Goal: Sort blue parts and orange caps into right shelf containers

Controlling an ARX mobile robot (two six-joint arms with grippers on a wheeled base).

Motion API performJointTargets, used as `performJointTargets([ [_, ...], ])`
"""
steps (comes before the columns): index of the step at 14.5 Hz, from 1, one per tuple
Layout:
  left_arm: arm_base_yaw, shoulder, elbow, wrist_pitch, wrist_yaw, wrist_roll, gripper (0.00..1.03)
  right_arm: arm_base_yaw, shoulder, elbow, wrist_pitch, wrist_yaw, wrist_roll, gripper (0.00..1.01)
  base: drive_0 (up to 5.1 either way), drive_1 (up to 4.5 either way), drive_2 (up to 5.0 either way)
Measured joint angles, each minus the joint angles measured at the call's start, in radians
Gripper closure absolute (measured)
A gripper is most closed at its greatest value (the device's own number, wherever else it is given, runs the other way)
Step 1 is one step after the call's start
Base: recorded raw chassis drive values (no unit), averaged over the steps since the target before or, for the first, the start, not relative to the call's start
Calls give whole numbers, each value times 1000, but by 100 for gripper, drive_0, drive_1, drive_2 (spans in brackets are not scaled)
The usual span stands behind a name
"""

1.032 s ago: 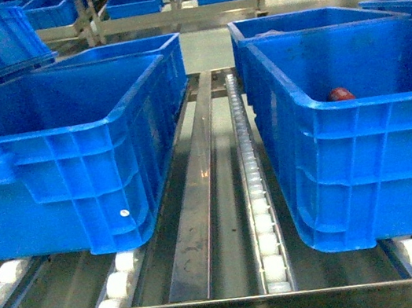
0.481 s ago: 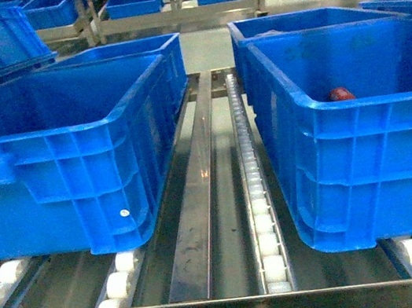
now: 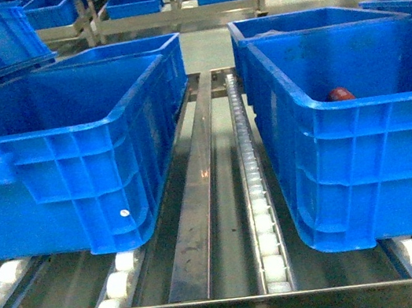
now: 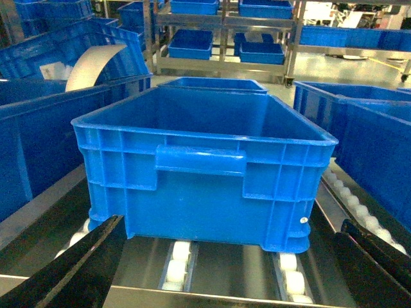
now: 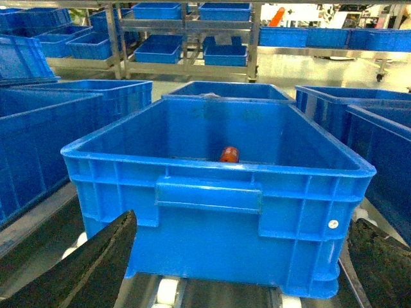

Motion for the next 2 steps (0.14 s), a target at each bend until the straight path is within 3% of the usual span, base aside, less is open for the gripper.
performJointTargets([
  [2, 0, 0, 0, 0, 0, 0, 5, 0, 0, 0, 0, 0, 0, 3, 0, 0, 0],
])
